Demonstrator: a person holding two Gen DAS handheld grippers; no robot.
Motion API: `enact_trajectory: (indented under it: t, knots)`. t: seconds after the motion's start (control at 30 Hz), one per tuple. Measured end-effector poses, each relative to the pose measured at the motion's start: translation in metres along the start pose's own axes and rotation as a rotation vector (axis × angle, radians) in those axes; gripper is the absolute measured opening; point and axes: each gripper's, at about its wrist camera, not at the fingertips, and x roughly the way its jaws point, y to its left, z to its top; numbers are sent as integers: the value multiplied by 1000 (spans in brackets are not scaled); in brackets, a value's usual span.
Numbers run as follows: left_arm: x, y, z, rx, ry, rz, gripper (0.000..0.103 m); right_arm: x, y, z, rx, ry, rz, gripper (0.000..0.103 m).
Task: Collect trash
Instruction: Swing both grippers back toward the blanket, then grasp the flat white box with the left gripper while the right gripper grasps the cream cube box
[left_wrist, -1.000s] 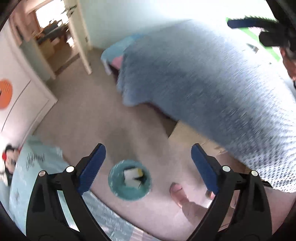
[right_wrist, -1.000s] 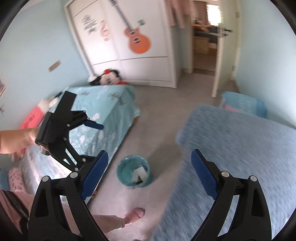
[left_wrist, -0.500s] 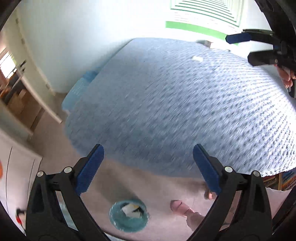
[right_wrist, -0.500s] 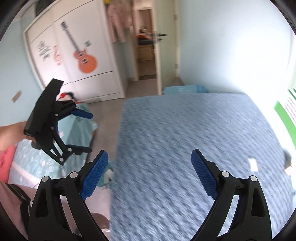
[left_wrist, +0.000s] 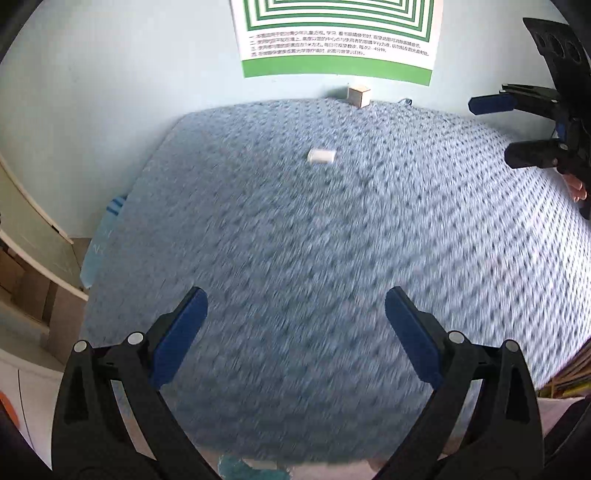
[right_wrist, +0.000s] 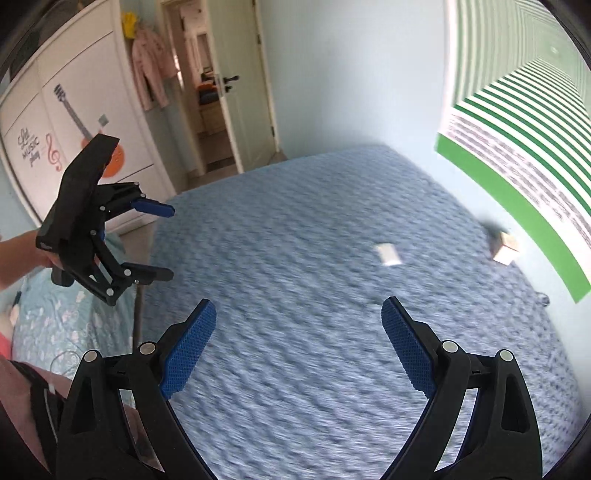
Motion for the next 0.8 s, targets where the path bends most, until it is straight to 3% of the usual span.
enact_trajectory:
  t: [0.37, 0.8]
  knots:
    - [80, -36, 78, 10, 59, -15, 95, 0, -110, -1, 58, -6, -47, 90]
    - [169, -40, 147, 100, 110, -75, 93, 39, -219, 19, 167, -3, -155, 90]
